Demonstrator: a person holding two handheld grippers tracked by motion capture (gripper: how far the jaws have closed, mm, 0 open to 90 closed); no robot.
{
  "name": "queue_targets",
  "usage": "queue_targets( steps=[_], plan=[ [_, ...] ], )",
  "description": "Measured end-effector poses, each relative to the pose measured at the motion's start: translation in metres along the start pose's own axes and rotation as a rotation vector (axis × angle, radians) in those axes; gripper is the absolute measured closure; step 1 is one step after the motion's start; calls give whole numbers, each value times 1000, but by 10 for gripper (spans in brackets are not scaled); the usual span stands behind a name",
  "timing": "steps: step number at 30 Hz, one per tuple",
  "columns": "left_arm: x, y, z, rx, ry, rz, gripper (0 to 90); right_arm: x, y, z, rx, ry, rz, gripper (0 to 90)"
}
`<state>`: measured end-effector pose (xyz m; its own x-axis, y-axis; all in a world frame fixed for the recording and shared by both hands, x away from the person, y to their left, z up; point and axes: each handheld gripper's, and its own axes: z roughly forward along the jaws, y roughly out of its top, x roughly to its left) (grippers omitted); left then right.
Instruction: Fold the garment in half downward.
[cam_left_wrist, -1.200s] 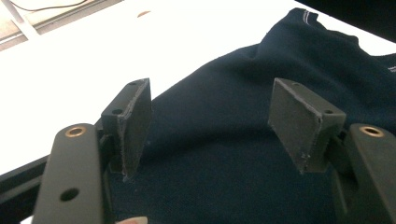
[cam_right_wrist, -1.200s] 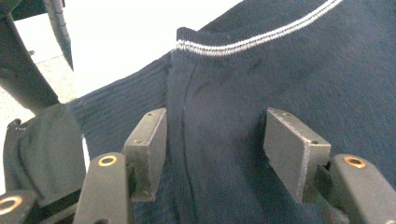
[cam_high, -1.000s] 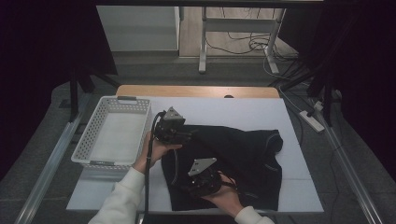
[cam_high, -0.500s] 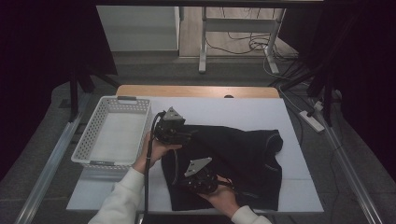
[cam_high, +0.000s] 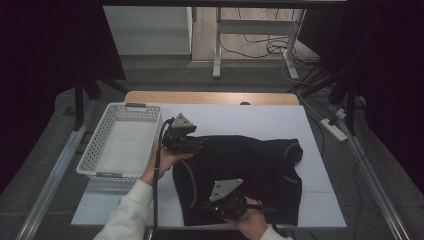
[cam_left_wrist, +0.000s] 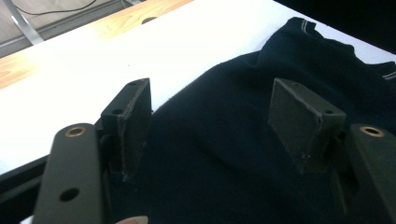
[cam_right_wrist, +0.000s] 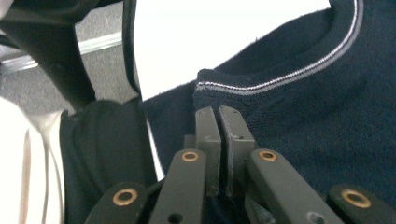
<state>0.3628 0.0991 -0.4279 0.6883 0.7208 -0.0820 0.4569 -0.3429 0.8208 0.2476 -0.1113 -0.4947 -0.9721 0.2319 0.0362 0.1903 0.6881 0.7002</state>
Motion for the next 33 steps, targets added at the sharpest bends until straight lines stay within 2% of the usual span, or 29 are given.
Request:
queue_targets(
  steps=[3,7,9,10,11,14,16,17,18,23,24,25,26,27,28,33],
  plan=[
    [0,0,1,2,-2,-1,308,-1,-5,1,16,13,17,868],
    [0,-1,1,4,-1,0,307,-1,-8,7,46,22,9,858],
    [0,-1,1,5,-1,-1,307,-1,-9,8,43,18,7,846],
    [0,-1,2,8,-1,0,307,-2,-9,4,22,8,8,741],
    [0,-2,2,10,-2,2,307,-2,-8,1,6,-4,17,675],
    [-1,-2,3,13,0,5,307,-8,-9,-17,-42,-68,48,565],
    [-1,-2,3,12,0,7,307,-15,-13,-30,-71,-104,74,529],
    [-1,-2,3,12,0,7,307,-15,-13,-30,-71,-104,74,529],
    [-2,-2,3,11,0,8,307,-25,-23,-49,-88,-171,111,513],
    [-2,-2,2,12,2,9,305,-55,-51,-95,-127,-323,212,508],
    [-2,-2,3,13,2,10,305,-65,-59,-106,-132,-365,248,507],
    [-2,-2,3,13,2,10,305,-65,-59,-106,-132,-365,248,507],
    [-3,-2,3,14,4,11,305,-81,-73,-124,-147,-427,316,507],
    [-3,-2,3,14,4,11,305,-81,-73,-124,-147,-427,316,507],
    [-3,-2,4,17,3,15,304,-96,-85,-138,-155,-469,369,502],
    [-3,-2,5,20,3,15,303,-121,-106,-160,-149,-539,437,495]
  ],
)
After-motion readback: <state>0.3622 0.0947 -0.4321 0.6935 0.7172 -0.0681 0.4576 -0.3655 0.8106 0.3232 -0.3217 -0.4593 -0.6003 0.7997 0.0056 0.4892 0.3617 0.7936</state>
